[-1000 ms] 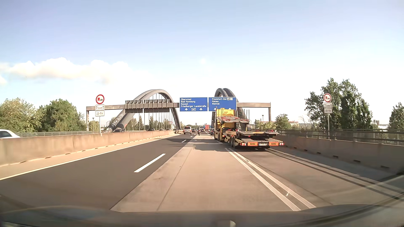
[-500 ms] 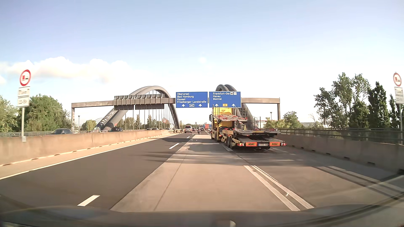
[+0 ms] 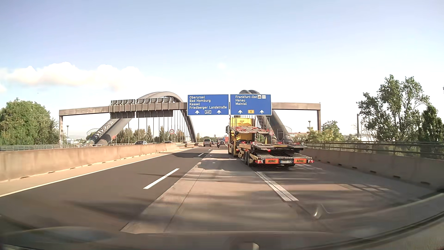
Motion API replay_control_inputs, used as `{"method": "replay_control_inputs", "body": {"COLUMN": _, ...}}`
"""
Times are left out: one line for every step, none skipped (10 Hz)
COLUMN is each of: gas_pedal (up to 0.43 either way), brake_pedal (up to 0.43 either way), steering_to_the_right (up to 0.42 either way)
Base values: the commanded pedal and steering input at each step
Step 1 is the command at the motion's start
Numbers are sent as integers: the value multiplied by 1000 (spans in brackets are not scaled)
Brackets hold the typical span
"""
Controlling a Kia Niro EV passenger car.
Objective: Follow the waypoints while adhering to traffic rules and regulations
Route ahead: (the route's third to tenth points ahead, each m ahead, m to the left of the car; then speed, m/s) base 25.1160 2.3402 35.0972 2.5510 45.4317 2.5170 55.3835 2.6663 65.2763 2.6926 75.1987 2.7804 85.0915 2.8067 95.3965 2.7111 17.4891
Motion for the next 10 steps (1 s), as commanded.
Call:
{"method": "replay_control_inputs", "body": {"gas_pedal": 0, "brake_pedal": 104, "steering_to_the_right": 1}}
{"method": "replay_control_inputs", "body": {"gas_pedal": 0, "brake_pedal": 110, "steering_to_the_right": 2}}
{"method": "replay_control_inputs", "body": {"gas_pedal": 0, "brake_pedal": 110, "steering_to_the_right": 2}}
{"method": "replay_control_inputs", "body": {"gas_pedal": 0, "brake_pedal": 73, "steering_to_the_right": 1}}
{"method": "replay_control_inputs", "body": {"gas_pedal": 0, "brake_pedal": 0, "steering_to_the_right": 0}}
{"method": "replay_control_inputs", "body": {"gas_pedal": 0, "brake_pedal": 0, "steering_to_the_right": 0}}
{"method": "replay_control_inputs", "body": {"gas_pedal": 0, "brake_pedal": 0, "steering_to_the_right": 0}}
{"method": "replay_control_inputs", "body": {"gas_pedal": 0, "brake_pedal": 0, "steering_to_the_right": -1}}
{"method": "replay_control_inputs", "body": {"gas_pedal": 20, "brake_pedal": 0, "steering_to_the_right": -2}}
{"method": "replay_control_inputs", "body": {"gas_pedal": 59, "brake_pedal": 0, "steering_to_the_right": -1}}
